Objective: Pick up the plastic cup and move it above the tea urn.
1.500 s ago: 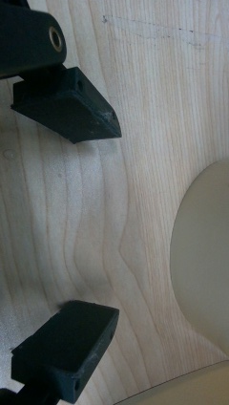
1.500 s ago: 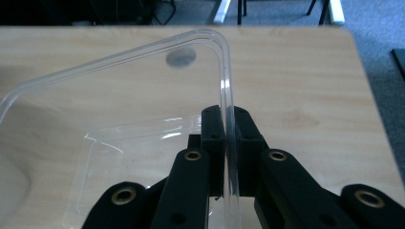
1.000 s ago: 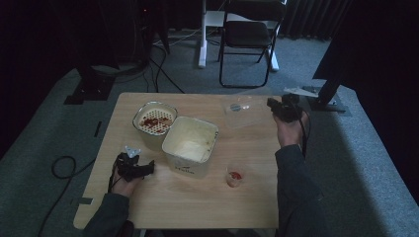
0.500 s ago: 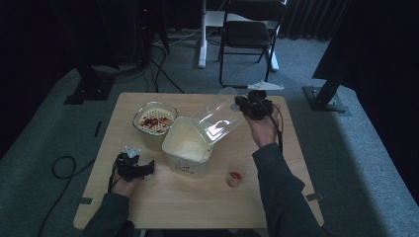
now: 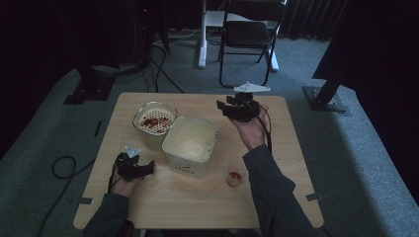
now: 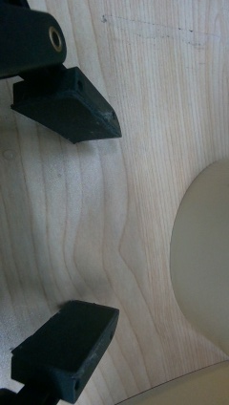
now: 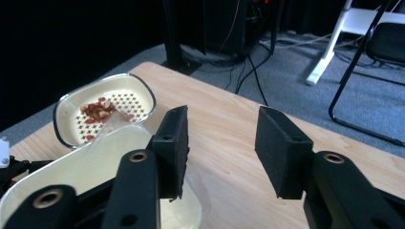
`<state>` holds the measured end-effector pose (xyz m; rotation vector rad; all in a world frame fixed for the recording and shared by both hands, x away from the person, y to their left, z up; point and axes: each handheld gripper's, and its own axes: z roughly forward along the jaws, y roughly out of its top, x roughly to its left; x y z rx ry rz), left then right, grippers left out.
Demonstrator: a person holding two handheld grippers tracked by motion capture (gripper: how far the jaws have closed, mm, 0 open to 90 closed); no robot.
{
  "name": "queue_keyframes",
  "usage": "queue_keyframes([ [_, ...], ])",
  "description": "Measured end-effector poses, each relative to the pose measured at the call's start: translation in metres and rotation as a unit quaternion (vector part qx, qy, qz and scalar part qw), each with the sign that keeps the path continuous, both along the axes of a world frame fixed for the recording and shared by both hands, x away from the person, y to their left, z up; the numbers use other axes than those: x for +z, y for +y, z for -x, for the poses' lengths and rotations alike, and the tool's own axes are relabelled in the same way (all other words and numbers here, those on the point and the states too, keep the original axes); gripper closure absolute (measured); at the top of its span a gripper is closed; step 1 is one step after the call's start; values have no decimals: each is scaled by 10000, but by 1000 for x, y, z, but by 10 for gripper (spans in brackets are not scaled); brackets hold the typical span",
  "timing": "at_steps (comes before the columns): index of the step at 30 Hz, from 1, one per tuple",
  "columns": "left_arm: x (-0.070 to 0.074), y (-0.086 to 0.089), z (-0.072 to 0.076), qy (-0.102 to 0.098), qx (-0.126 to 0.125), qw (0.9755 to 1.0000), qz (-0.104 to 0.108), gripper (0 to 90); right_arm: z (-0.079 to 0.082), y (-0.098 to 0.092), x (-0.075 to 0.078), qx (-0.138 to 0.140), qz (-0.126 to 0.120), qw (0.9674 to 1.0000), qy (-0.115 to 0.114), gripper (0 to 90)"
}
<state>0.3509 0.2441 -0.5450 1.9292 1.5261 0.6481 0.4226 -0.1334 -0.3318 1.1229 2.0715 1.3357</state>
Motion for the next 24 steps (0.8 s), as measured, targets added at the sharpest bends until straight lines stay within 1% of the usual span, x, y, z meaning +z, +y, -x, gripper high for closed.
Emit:
queue_keyframes([
  [1, 0, 0, 0, -2, 2, 10000, 2, 142, 1, -2, 0, -8, -7, 10000, -5, 537],
  [3, 0, 0, 0, -1, 0, 10000, 1, 142, 1, -7, -3, -53, 60, 10000, 1, 534],
  [4, 0, 0, 0, -1, 1, 10000, 0, 142, 2, -13, -7, -64, 108, 9999, 30, 532],
  [5, 0, 0, 0, -7, 2, 10000, 1, 142, 2, -13, -7, -64, 108, 9999, 30, 532],
  [7, 0, 0, 0, -9, 2, 10000, 1, 142, 4, -19, -14, -86, 157, 9998, 56, 531],
  [9, 0, 0, 0, -2, -1, 10000, -2, 142, 6, -25, -22, -101, 156, 9998, 103, 531],
  [10, 0, 0, 0, -1, -1, 10000, 0, 142, 7, -31, -30, -109, 183, 9996, 159, 529],
  [11, 0, 0, 0, -2, 0, 10000, 1, 142, 7, -33, -34, -113, 206, 9996, 178, 528],
  [12, 0, 0, 0, -2, -1, 10000, 1, 142, 7, -33, -34, -113, 206, 9996, 178, 528],
  [15, 0, 0, 0, -6, 0, 10000, 2, 142, 10, -39, -44, -125, 267, 9992, 254, 521],
  [18, 0, 0, 0, -9, 2, 10000, 1, 142, 14, -43, -53, -132, 385, 9987, 320, 515],
  [21, 0, 0, 0, -11, 3, 10000, 0, 142, 22, -47, -63, -228, 639, 9970, 385, 512],
  [24, 0, 0, 0, -8, 4, 10000, 3, 142, 30, -54, -73, -192, 694, 9966, 408, 500],
])
